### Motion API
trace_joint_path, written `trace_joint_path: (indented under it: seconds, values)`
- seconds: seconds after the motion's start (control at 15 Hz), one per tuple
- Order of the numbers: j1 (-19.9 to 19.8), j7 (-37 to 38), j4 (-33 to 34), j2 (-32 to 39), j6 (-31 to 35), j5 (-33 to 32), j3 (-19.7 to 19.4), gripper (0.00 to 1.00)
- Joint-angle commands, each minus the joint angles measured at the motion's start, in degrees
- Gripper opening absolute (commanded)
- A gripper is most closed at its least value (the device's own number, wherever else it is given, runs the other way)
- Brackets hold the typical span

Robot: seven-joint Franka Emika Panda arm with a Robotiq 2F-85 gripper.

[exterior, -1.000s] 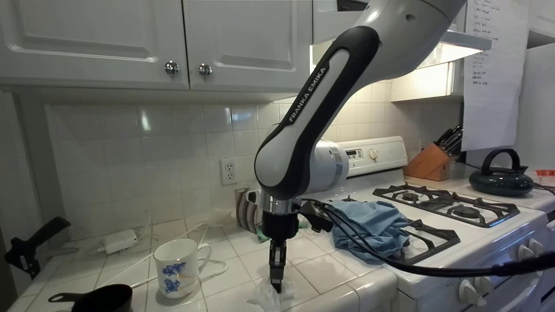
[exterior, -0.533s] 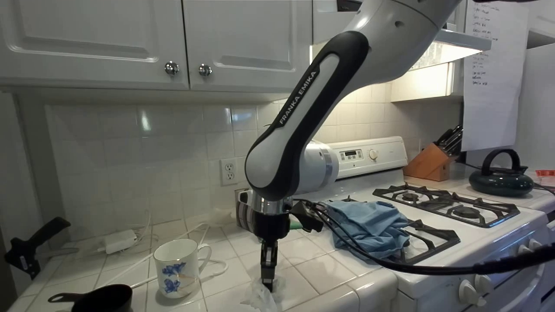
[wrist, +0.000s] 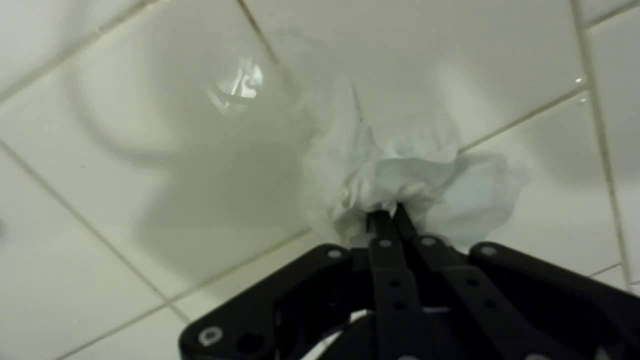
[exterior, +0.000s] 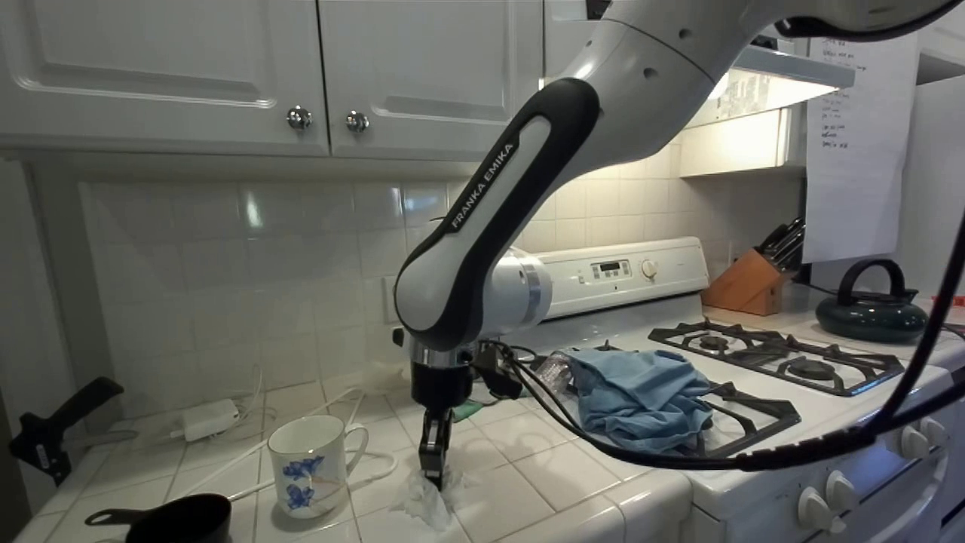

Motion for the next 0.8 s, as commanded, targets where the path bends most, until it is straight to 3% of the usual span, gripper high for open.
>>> trace_joint_path:
  seconds: [0.0,0.27,0.47,0.73]
  values:
    - [0.8,7.5,5.9,5.5,2.0,-4.1,-5.4,0.00]
    - [0.9,17.0,9.8,7.2,1.6,-7.5,-10.9,0.00]
    - [1.5,23.2,8.6,5.9,-1.1,-8.9,-13.5,0.00]
    - [-1.2,20.9,0.5,0.2,-2.0,-6.5,-9.2,0.00]
